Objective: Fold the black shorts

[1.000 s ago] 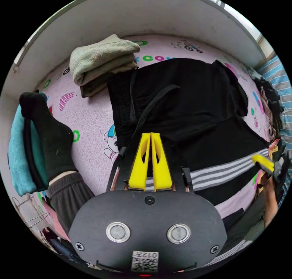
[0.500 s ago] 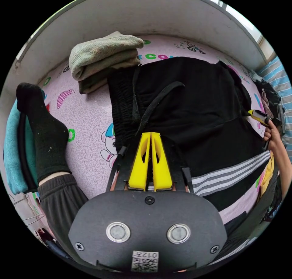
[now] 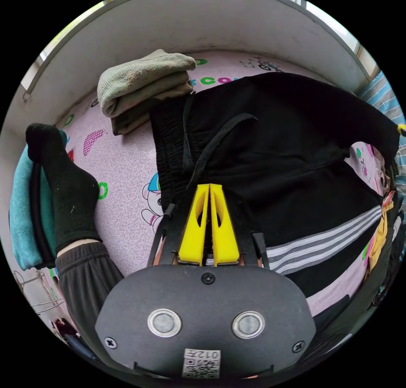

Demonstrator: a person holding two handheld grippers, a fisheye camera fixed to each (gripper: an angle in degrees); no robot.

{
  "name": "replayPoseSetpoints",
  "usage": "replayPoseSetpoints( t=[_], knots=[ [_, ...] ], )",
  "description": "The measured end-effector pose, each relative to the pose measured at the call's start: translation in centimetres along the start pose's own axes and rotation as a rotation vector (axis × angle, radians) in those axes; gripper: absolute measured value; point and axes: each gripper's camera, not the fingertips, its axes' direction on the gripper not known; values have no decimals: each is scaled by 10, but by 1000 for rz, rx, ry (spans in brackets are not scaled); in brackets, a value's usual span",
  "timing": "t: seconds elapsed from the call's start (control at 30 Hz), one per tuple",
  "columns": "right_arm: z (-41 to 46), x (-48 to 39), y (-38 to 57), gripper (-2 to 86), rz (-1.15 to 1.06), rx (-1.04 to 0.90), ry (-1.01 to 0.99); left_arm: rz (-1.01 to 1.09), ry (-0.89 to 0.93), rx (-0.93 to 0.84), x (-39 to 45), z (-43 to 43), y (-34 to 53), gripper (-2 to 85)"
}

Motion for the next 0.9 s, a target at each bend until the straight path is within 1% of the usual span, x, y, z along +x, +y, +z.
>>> replayPoseSetpoints(
  t=[0.07, 0.2, 0.33, 0.43, 0.47, 0.5, 0.57, 0.6, 0.63, 0.7, 0.73, 0.77, 0.8, 0.83, 0.87, 0.9],
  knots=[
    [-1, -10, 7, -8, -60, -66, 6, -9, 12, -1, -2, 0, 0, 2],
    [2, -3, 2, -9, -100, -141, 12, -16, 22, -8, -3, 2, -1, 2],
    [10, 41, -36, -9, -68, -190, -4, -25, 13, -18, -1, 3, -3, 2],
    [18, 87, -73, -8, 54, -137, 18, -11, -11, -21, 5, 4, -3, 3],
    [20, 106, -84, -8, 151, -85, 82, -7, -16, -21, 6, 4, -3, 3],
    [20, 115, -86, -7, 201, -61, 129, 0, -25, -22, 8, 4, -3, 3],
    [22, 141, -76, -4, 368, 57, 307, -3, -30, -22, 10, 5, -3, 3],
    [24, 147, -70, -3, 402, 78, 313, -10, -29, -21, 11, 6, -3, 4],
    [36, 159, -56, 5, 444, 78, 263, -19, -28, -21, 11, 6, -3, 4],
    [62, 177, -28, 40, 511, 48, 100, -24, -31, -24, 13, 7, -3, 4],
    [80, 187, -5, 62, 572, 50, -16, -22, -34, -25, 15, 8, -4, 4],
    [98, 198, 20, 74, 652, 87, -172, -20, -36, -25, 15, 8, -3, 4],
    [107, 204, 34, 76, 698, 123, -282, -20, -38, -23, 16, 9, -3, 4],
    [127, 213, 60, 79, 794, 195, -525, -23, -37, -18, 17, 9, -2, 4],
    [147, 218, 85, 80, 898, 272, -725, -26, -37, -17, 18, 10, -1, 4],
    [157, 219, 96, 81, 946, 308, -803, -32, -36, -14, 18, 10, -1, 4]
  ],
)
